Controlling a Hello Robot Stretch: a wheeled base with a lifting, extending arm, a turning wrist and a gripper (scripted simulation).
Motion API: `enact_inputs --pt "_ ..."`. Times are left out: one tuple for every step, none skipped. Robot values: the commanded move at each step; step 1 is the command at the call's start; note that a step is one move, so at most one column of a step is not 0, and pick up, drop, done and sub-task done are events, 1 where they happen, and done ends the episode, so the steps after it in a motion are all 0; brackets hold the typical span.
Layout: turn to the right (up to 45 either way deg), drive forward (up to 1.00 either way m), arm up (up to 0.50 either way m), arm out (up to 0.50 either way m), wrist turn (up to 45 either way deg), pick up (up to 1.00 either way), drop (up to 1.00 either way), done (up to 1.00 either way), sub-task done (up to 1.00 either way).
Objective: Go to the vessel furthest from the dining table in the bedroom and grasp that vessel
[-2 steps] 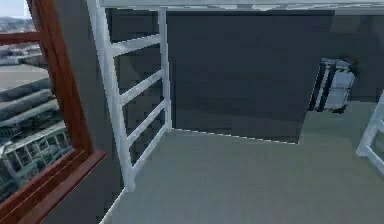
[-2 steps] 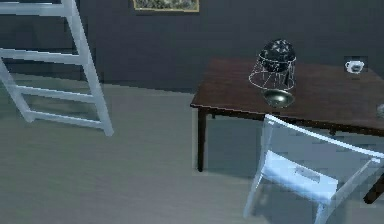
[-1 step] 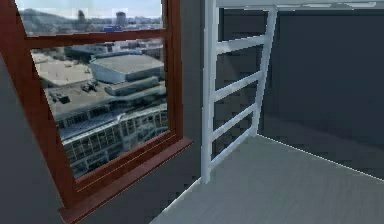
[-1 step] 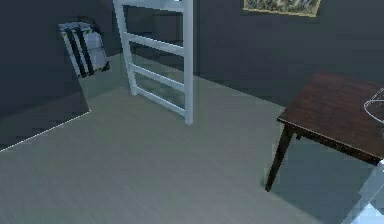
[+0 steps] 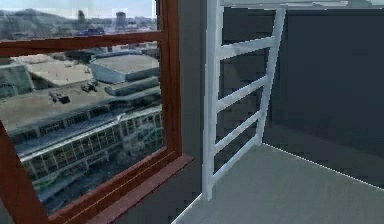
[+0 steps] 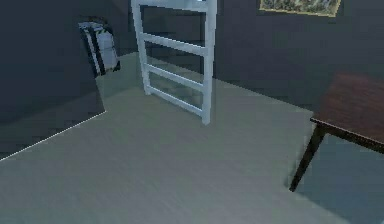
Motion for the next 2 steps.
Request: enact_inputs --pt "-21.0 0.00 0.00 0.00 0.0 0.00 0.00 0.00 0.00" --pt "0.0 0.45 0.00 0.00 0.0 0.00 0.00 0.00 0.00"
